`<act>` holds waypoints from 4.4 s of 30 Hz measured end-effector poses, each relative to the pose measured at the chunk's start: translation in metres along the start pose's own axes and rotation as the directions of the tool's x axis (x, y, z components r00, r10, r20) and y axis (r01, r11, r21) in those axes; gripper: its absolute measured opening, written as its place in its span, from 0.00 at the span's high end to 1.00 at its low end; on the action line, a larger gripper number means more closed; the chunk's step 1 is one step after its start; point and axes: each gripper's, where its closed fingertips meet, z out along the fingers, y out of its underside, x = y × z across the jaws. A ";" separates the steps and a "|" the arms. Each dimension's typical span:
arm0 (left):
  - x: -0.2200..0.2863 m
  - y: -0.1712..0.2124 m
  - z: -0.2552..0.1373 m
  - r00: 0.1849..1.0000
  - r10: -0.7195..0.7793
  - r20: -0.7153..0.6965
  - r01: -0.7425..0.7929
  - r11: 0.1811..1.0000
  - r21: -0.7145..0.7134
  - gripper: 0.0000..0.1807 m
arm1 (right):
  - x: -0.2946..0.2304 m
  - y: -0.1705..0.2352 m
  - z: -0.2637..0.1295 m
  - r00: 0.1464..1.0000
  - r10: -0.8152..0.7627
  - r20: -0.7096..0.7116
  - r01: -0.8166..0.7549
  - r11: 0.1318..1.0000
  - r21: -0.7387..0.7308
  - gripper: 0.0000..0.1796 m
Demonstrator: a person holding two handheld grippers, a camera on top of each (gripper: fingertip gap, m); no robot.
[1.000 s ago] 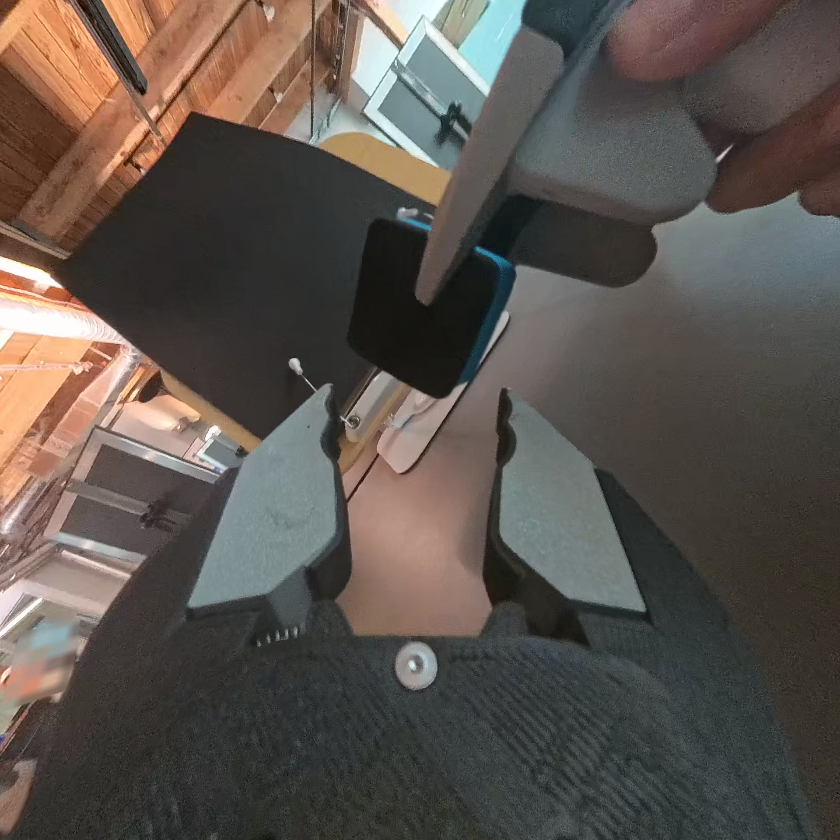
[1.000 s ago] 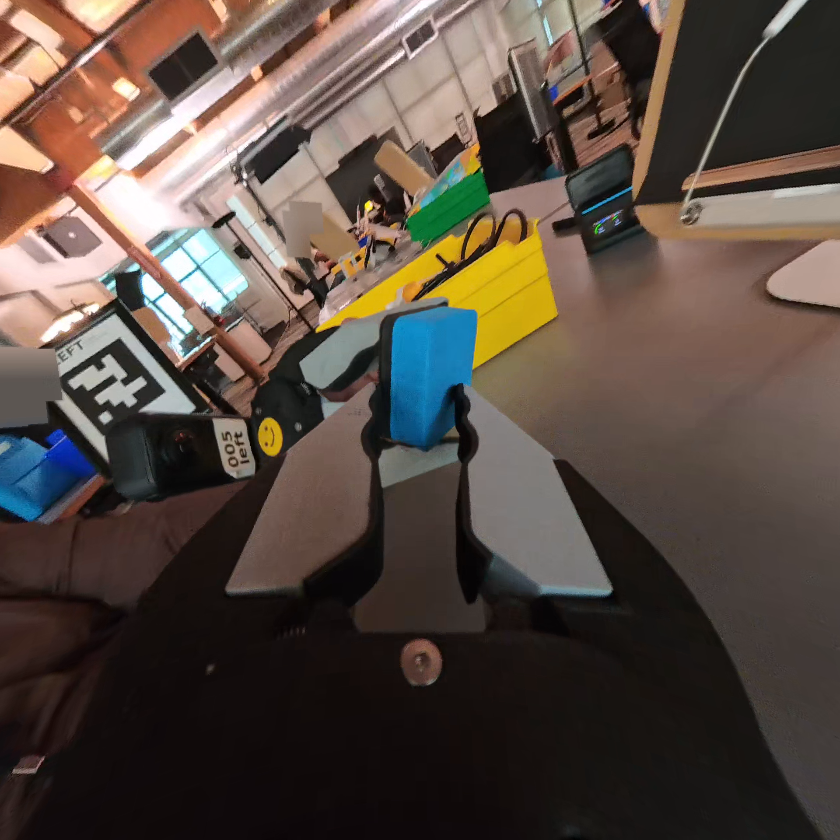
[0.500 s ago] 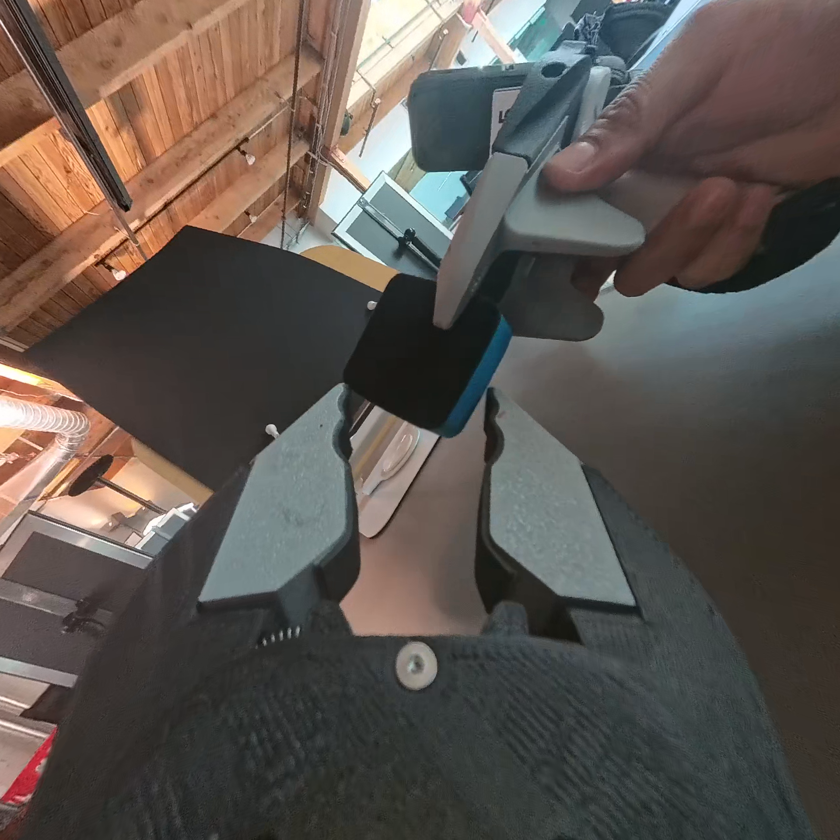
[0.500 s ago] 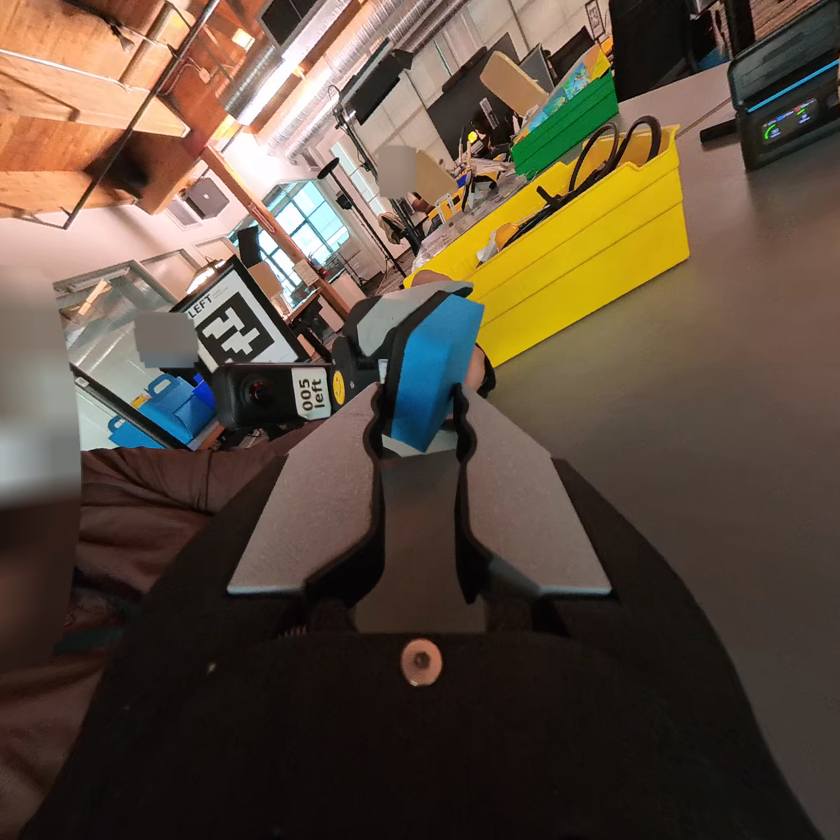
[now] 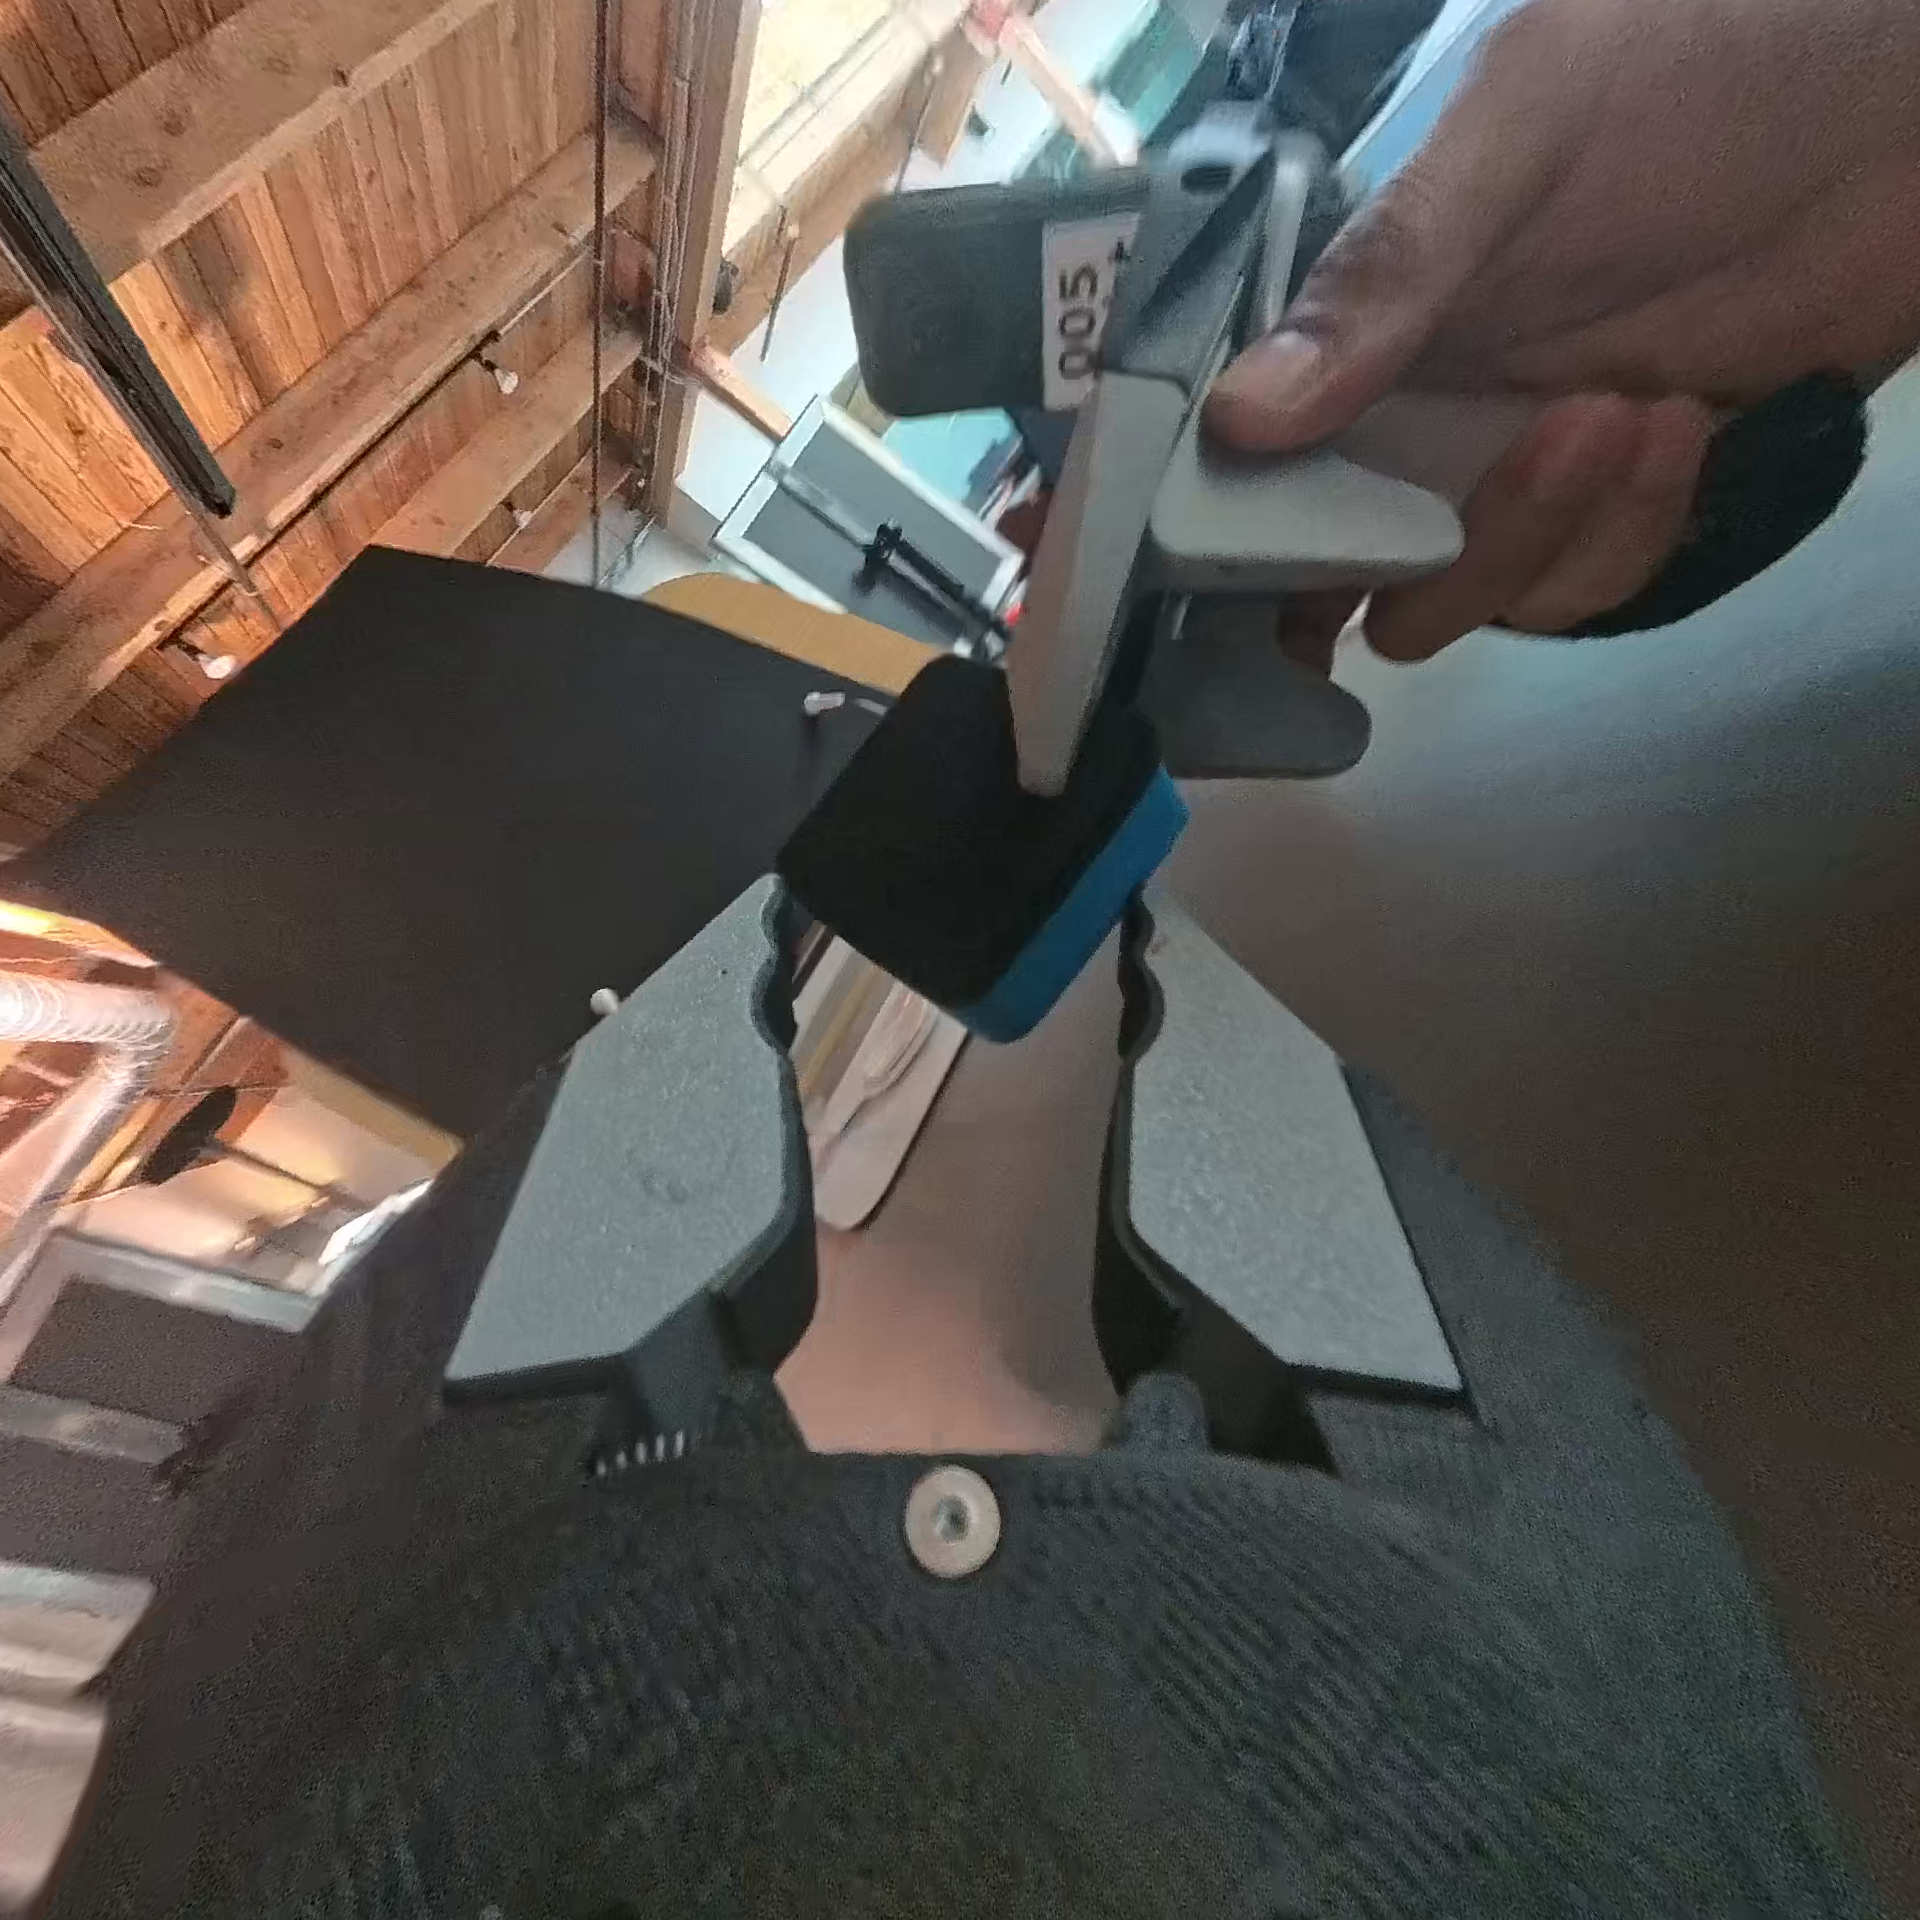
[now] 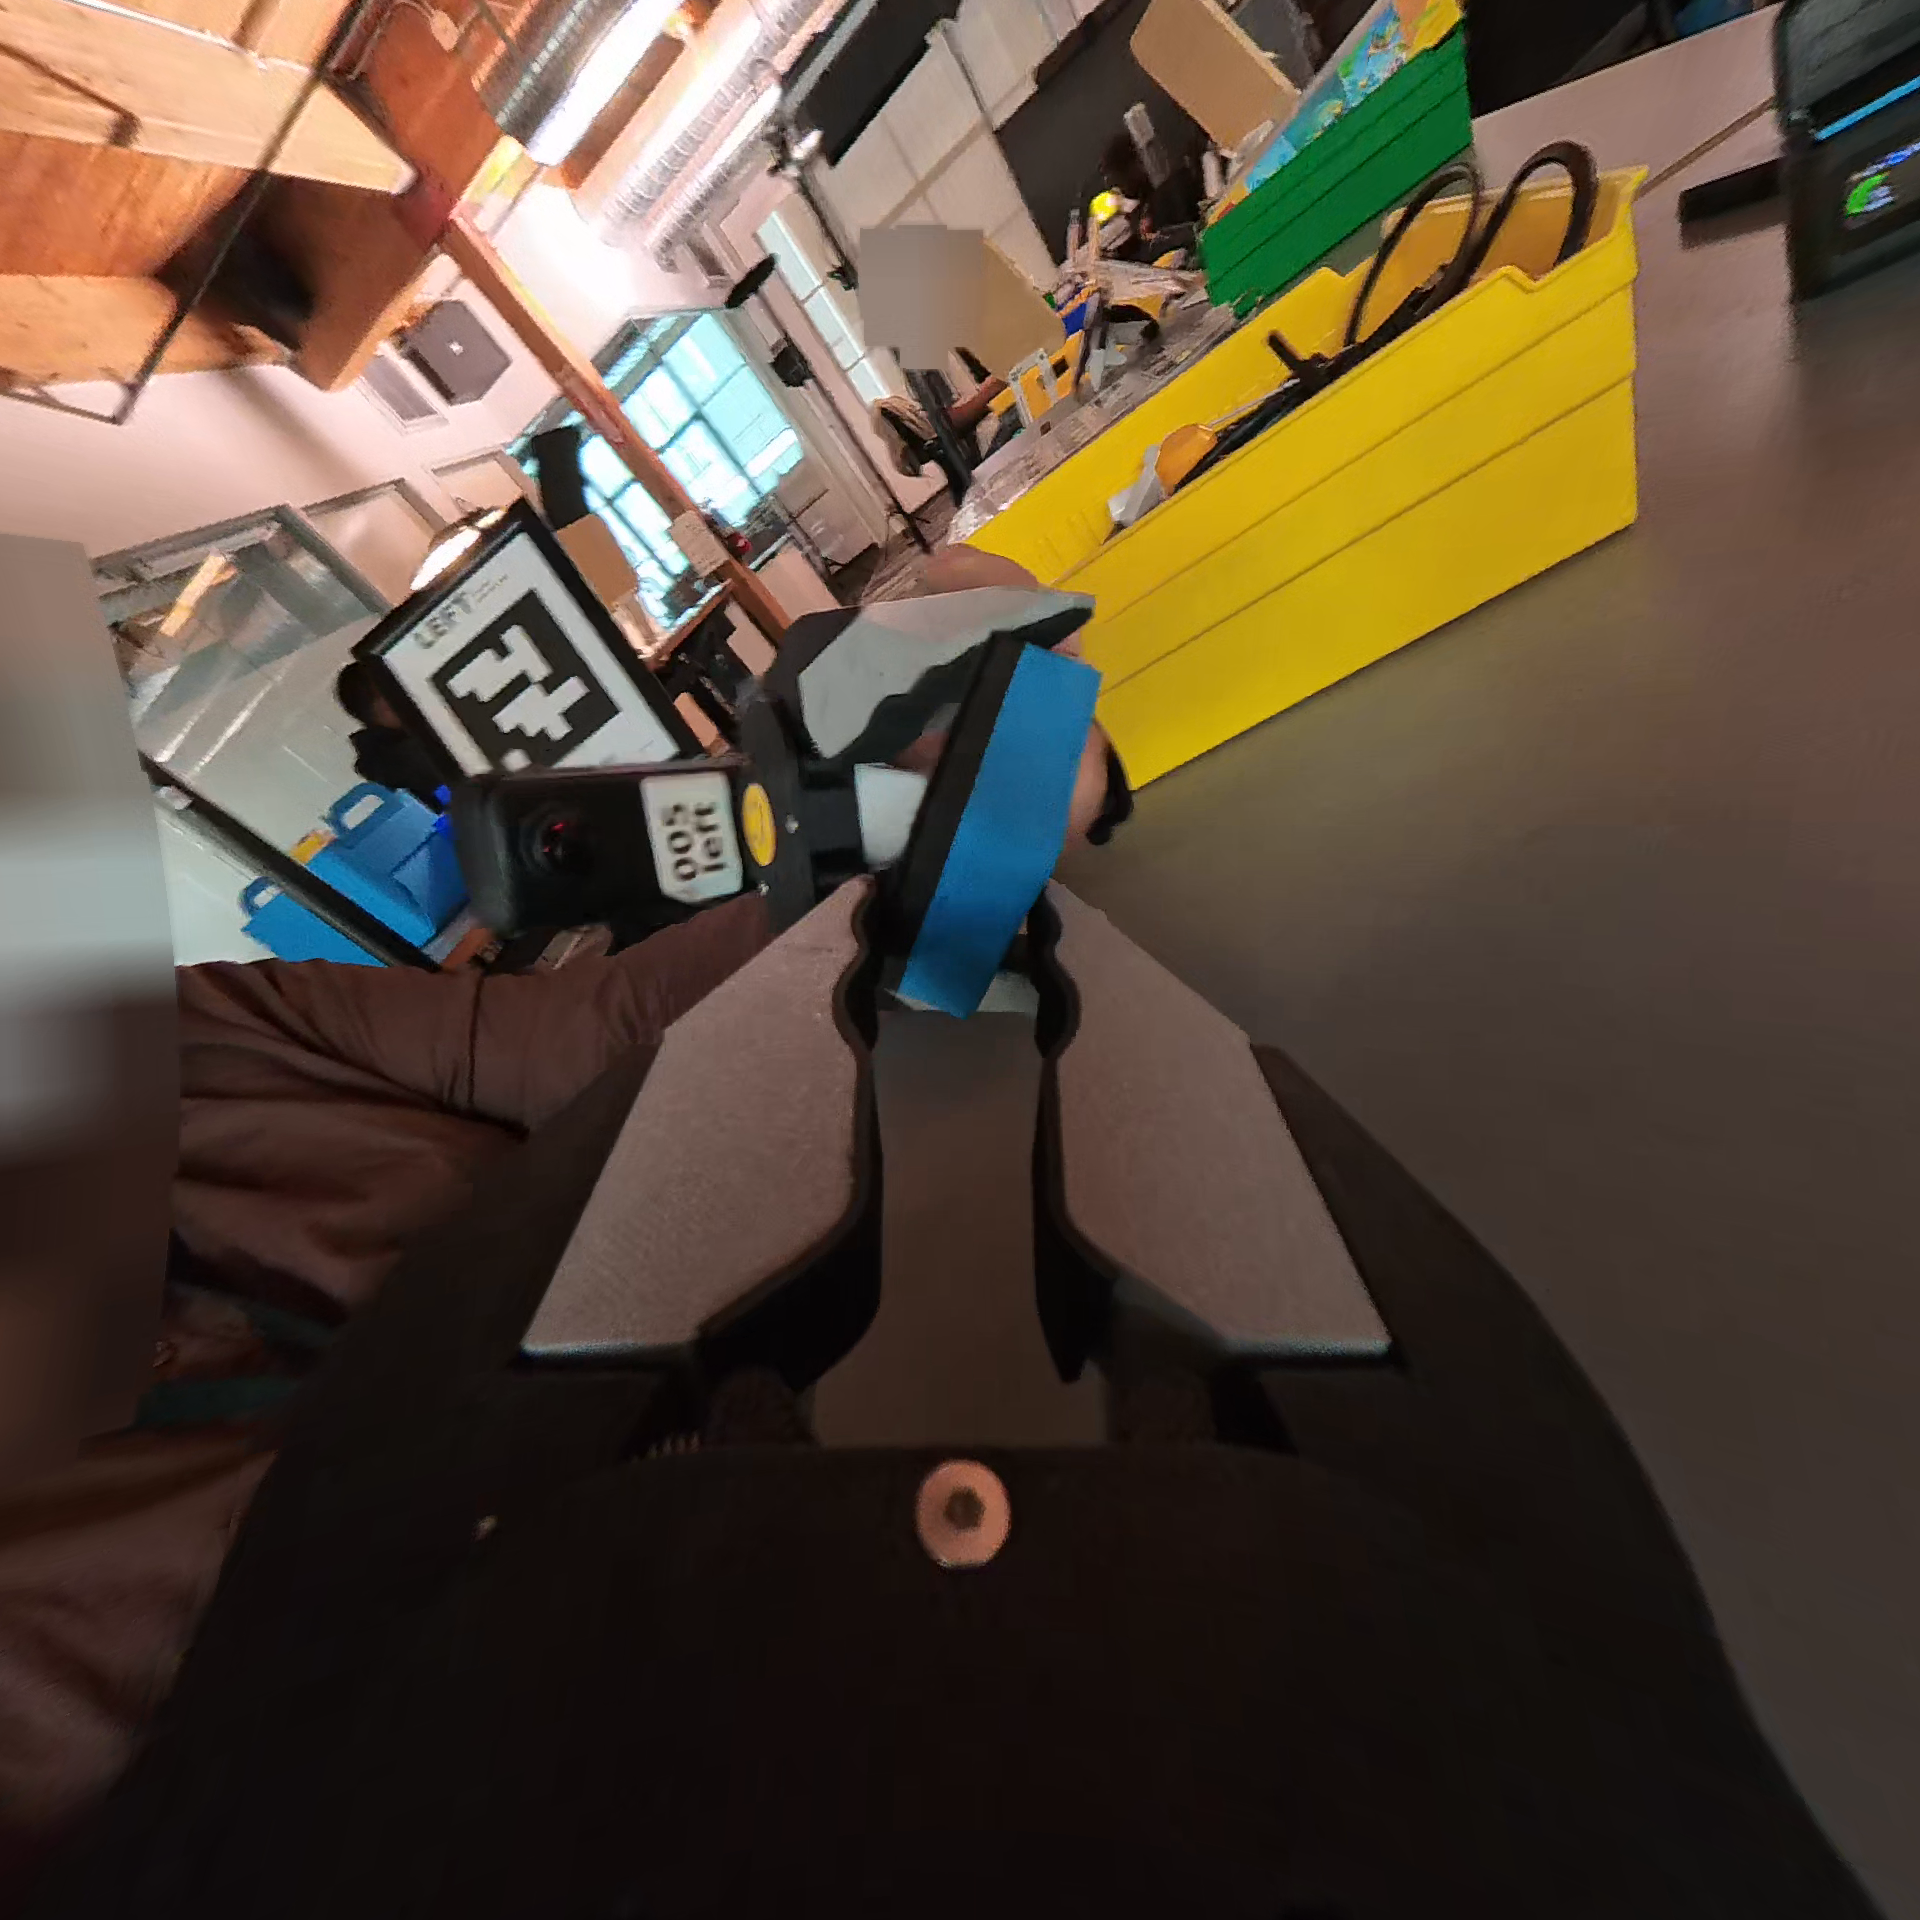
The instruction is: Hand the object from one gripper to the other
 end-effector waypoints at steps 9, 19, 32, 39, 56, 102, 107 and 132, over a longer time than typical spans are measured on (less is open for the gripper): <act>0.008 0.014 0.006 1.000 -0.027 0.000 0.027 0.996 -0.089 0.65 | 0.025 0.005 -0.003 0.965 -0.144 -0.217 0.129 0.988 -0.080 0.88; 0.029 -0.019 -0.009 0.975 -0.129 -0.183 0.148 0.985 0.092 0.55 | -0.002 0.025 0.001 0.974 -0.215 -0.065 0.198 0.959 -0.203 0.89; 0.007 0.011 0.005 0.999 -0.032 -0.016 0.031 0.997 -0.078 0.64 | 0.020 -0.012 -0.015 0.948 -0.203 -0.244 0.212 0.977 0.011 0.77; 0.006 -0.005 0.003 0.986 -0.160 -0.035 0.161 0.987 0.007 0.64 | 0.013 -0.002 0.001 0.967 -0.190 -0.171 0.188 0.982 -0.027 0.74; -0.001 0.010 0.002 0.686 -0.709 -0.166 0.707 0.703 -0.079 0.59 | 0.041 -0.037 -0.035 -0.050 -0.833 -0.551 0.680 0.376 -0.630 0.89; -0.021 -0.054 -0.030 0.907 -0.385 -0.174 0.422 0.836 0.351 0.70 | -0.029 -0.034 -0.010 0.989 -0.140 0.050 0.125 0.965 0.231 0.86; -0.009 -0.037 -0.018 0.862 -0.466 -0.201 0.503 0.836 0.219 0.69 | -0.018 -0.039 -0.017 0.956 -0.263 -0.134 0.287 0.935 0.210 0.88; -0.003 -0.017 -0.012 0.258 -0.871 -0.417 0.936 0.333 -0.116 0.48 | -0.010 -0.029 -0.016 -0.301 -0.846 -0.440 0.695 0.121 -0.708 0.89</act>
